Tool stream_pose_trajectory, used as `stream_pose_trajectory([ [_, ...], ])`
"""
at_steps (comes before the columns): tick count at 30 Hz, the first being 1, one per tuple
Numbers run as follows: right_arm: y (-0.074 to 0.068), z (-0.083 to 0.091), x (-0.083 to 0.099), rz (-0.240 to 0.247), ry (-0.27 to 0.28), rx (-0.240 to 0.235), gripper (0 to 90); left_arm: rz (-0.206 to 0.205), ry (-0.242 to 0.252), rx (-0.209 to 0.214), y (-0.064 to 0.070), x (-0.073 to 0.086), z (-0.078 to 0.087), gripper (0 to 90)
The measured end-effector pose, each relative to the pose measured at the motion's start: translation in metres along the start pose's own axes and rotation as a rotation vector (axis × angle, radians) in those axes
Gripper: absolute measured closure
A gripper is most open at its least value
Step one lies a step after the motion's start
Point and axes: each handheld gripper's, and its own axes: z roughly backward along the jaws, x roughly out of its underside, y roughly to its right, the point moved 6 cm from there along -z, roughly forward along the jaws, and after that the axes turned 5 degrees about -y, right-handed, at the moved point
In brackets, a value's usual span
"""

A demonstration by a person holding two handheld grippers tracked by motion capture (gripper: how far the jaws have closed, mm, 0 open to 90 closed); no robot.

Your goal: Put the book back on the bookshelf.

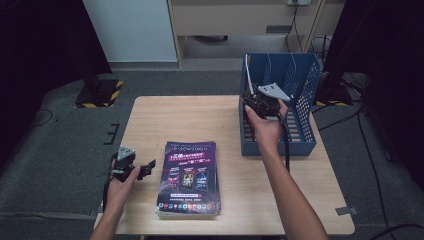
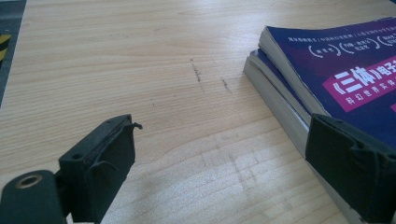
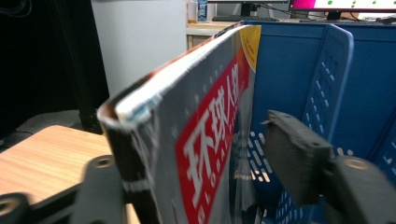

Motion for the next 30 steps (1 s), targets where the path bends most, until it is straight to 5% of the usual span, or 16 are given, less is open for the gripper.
stream_pose_trajectory([
  [5, -0.002, 0.014, 0.006, -0.001, -0.015, -0.059, 26.2, -0.003, -0.005, 0.002, 0.0, 0.001, -0.001, 7.9],
  [18, -0.019, 0.04, 0.028, 0.023, -0.034, -0.149, 20.8, -0.012, -0.004, 0.008, 0.002, 0.0, -0.002, 8.0],
  [30, -0.046, 0.062, 0.09, 0.043, -0.088, -0.231, 23.4, -0.025, 0.003, 0.035, 0.007, -0.002, 0.001, 13.6],
])
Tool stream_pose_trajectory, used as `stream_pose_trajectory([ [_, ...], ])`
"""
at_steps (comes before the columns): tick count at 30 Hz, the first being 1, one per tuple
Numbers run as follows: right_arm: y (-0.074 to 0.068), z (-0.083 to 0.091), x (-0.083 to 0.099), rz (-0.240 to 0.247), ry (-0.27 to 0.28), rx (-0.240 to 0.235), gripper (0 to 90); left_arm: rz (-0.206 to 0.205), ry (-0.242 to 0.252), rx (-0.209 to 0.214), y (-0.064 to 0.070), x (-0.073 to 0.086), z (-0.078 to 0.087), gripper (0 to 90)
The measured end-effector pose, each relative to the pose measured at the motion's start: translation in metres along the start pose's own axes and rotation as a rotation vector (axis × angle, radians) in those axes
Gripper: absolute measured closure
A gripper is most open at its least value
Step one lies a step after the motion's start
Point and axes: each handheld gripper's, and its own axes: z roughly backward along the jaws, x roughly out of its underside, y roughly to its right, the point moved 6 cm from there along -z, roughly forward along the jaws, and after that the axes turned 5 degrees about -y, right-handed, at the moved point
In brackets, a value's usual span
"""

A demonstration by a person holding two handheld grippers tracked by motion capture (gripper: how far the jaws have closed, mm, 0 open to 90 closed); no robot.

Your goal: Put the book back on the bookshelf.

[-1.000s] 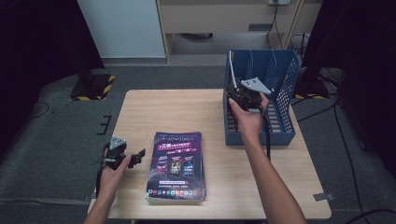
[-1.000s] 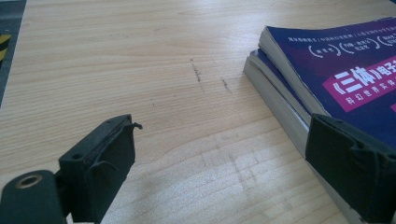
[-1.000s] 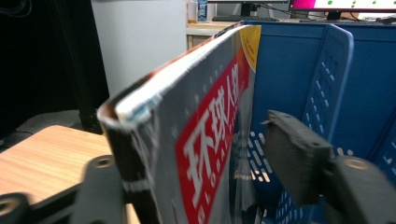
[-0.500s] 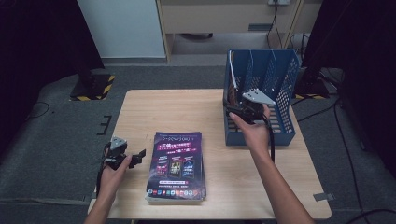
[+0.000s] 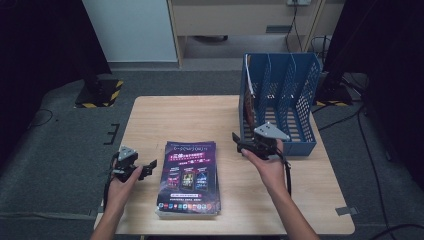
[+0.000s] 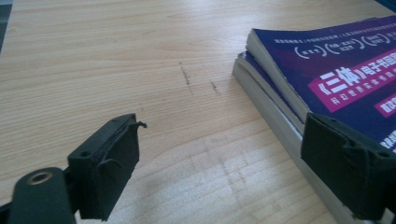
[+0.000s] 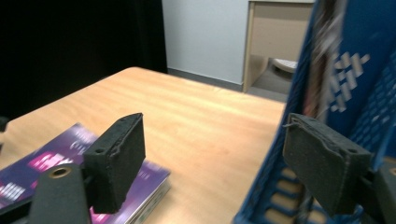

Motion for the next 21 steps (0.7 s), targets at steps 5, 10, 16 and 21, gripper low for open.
stream_pose_trajectory([
  [5, -0.028, -0.008, 0.024, 0.044, -0.071, -0.093, 31.9, -0.034, 0.02, 0.056, 0.015, -0.005, 0.004, 20.0],
  [10, -0.045, -0.012, 0.032, 0.07, -0.102, -0.151, 36.1, -0.077, 0.019, 0.105, 0.034, -0.009, 0.004, 26.8],
  [16, -0.058, -0.017, 0.047, 0.076, -0.154, -0.202, 36.3, -0.117, 0.007, 0.154, 0.051, -0.01, 0.001, 37.3],
  [21, -0.067, -0.024, 0.062, 0.077, -0.223, -0.249, 35.8, -0.121, -0.02, 0.171, 0.058, -0.008, -0.004, 43.0],
])
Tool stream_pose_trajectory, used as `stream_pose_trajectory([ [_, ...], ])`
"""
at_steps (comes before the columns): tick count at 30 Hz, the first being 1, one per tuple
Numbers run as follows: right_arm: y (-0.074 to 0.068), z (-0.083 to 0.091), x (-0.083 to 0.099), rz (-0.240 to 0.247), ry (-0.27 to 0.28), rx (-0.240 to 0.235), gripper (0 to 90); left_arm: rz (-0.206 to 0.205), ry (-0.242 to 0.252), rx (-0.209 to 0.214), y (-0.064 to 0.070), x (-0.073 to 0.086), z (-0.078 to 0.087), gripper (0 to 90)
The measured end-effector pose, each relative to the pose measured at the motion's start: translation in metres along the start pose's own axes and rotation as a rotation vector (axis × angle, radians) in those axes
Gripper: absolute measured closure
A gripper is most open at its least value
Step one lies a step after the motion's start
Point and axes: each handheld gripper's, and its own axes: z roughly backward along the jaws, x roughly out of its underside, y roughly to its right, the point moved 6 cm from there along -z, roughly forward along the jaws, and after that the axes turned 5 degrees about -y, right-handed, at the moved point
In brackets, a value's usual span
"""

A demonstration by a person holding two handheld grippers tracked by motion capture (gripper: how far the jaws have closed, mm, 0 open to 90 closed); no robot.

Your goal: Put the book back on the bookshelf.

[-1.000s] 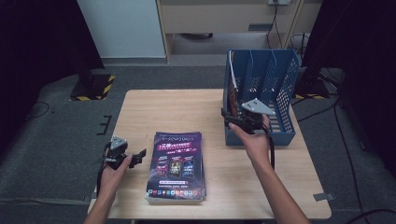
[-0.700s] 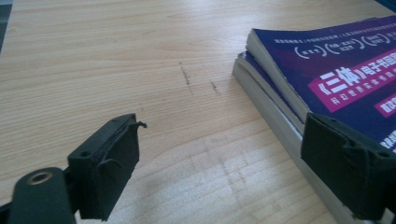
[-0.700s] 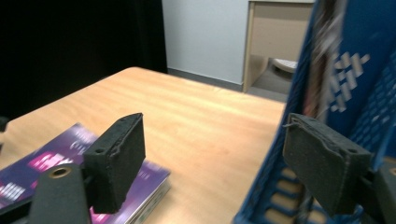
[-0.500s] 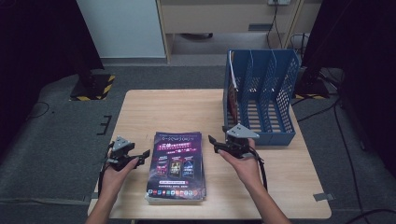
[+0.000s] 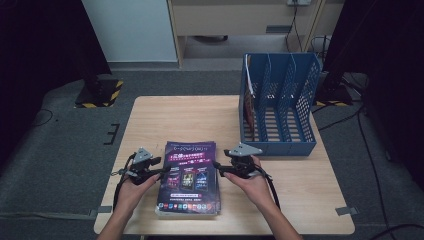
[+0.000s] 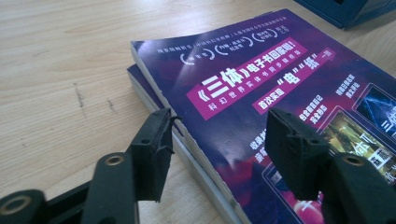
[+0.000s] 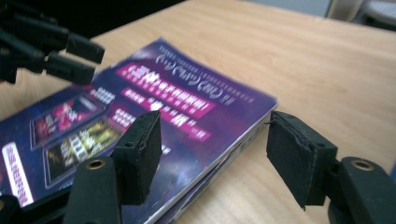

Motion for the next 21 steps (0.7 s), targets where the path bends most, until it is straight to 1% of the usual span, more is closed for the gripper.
stream_pose_trajectory([
  [1, 0.0, 0.0, 0.0, 0.0, 0.0, 0.0, 35.8, 0.0, 0.0, 0.0, 0.0, 0.0, 0.0, 43.9],
  [2, -0.003, -0.004, 0.004, 0.007, -0.024, -0.012, 35.0, -0.002, -0.009, 0.002, 0.001, 0.001, -0.002, 45.0],
  [3, -0.004, -0.006, 0.006, 0.009, -0.034, -0.017, 34.7, -0.002, -0.009, 0.002, 0.001, 0.001, -0.002, 45.8],
  [4, -0.005, -0.008, 0.008, 0.011, -0.045, -0.023, 34.2, -0.005, -0.024, -0.003, 0.001, 0.002, -0.004, 45.9],
  [6, -0.006, -0.011, 0.01, 0.007, -0.054, -0.024, 33.4, -0.01, -0.036, 0.01, 0.002, 0.004, -0.007, 48.4],
  [10, -0.007, -0.015, 0.013, 0.001, -0.071, -0.034, 31.8, -0.005, -0.034, 0.013, 0.001, 0.003, -0.007, 48.9],
  [11, -0.008, -0.017, 0.015, 0.001, -0.084, -0.041, 30.9, -0.001, -0.032, 0.014, 0.001, 0.004, -0.007, 49.5],
  [12, -0.01, -0.019, 0.017, 0.003, -0.103, -0.053, 29.4, -0.007, -0.033, 0.013, 0.001, 0.004, -0.007, 49.5],
  [13, -0.01, -0.019, 0.017, 0.003, -0.103, -0.053, 29.4, -0.007, -0.033, 0.013, 0.001, 0.004, -0.007, 49.4],
  [14, -0.011, -0.02, 0.02, 0.006, -0.122, -0.063, 28.1, -0.008, -0.029, 0.014, 0.002, 0.003, -0.008, 49.4],
  [15, -0.011, -0.02, 0.02, 0.006, -0.122, -0.063, 28.1, -0.008, -0.029, 0.014, 0.002, 0.003, -0.008, 49.3],
  [19, -0.011, -0.025, 0.023, -0.012, -0.144, -0.085, 25.0, -0.022, -0.03, 0.019, 0.004, 0.002, -0.01, 48.7],
  [21, -0.011, -0.025, 0.024, -0.033, -0.152, -0.094, 24.0, -0.025, -0.028, 0.017, 0.006, 0.002, -0.011, 47.7],
])
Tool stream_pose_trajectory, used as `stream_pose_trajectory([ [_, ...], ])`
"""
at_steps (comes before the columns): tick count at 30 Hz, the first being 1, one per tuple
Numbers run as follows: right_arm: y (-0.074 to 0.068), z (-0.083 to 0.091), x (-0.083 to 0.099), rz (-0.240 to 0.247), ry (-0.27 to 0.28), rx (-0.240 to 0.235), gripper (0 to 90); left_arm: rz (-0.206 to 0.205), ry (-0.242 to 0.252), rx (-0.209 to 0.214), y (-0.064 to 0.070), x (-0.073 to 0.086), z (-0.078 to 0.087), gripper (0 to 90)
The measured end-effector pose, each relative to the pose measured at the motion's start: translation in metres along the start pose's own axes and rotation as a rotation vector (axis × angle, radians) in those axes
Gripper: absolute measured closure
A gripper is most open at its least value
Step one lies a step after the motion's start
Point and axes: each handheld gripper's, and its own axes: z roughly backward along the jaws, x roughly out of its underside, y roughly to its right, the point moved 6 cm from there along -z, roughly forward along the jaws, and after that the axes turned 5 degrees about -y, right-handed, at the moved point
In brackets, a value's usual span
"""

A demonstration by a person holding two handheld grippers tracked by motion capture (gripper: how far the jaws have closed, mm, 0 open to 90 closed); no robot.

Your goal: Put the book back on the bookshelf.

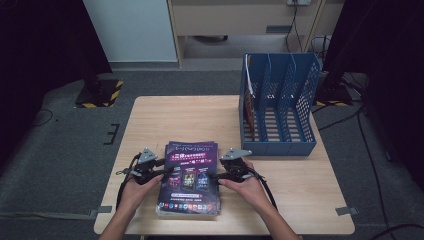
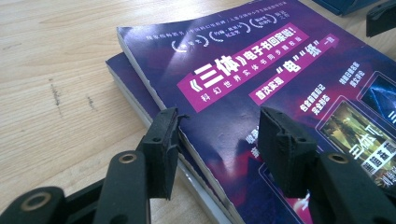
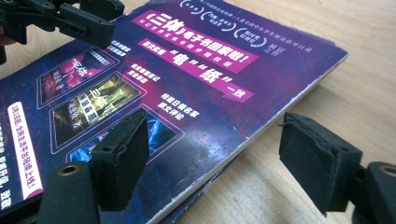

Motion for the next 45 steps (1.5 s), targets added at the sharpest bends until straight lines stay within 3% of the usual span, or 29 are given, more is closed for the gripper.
stream_pose_trajectory([
  [12, 0.007, -0.006, 0.006, -0.067, -0.026, -0.04, 16.8, -0.025, 0.012, 0.009, 0.007, -0.002, -0.006, 46.9],
  [17, 0.008, -0.011, 0.009, -0.084, -0.035, -0.06, 14.1, -0.043, 0.013, -0.009, 0.01, -0.002, -0.006, 46.9],
  [24, 0.007, -0.016, 0.01, -0.133, -0.029, -0.107, 14.6, -0.031, 0.015, -0.002, 0.009, -0.001, -0.006, 46.8],
  [28, 0.005, -0.014, 0.007, -0.112, -0.04, -0.085, 15.5, -0.033, 0.019, -0.005, 0.009, -0.001, -0.006, 46.8],
  [31, 0.003, -0.007, 0.001, -0.094, -0.006, -0.085, 17.0, -0.038, 0.018, -0.005, 0.008, -0.001, -0.005, 46.8],
  [45, -0.001, -0.004, -0.02, -0.099, 0.037, -0.101, 22.9, -0.027, 0.019, 0.001, 0.007, 0.001, -0.004, 46.8],
])
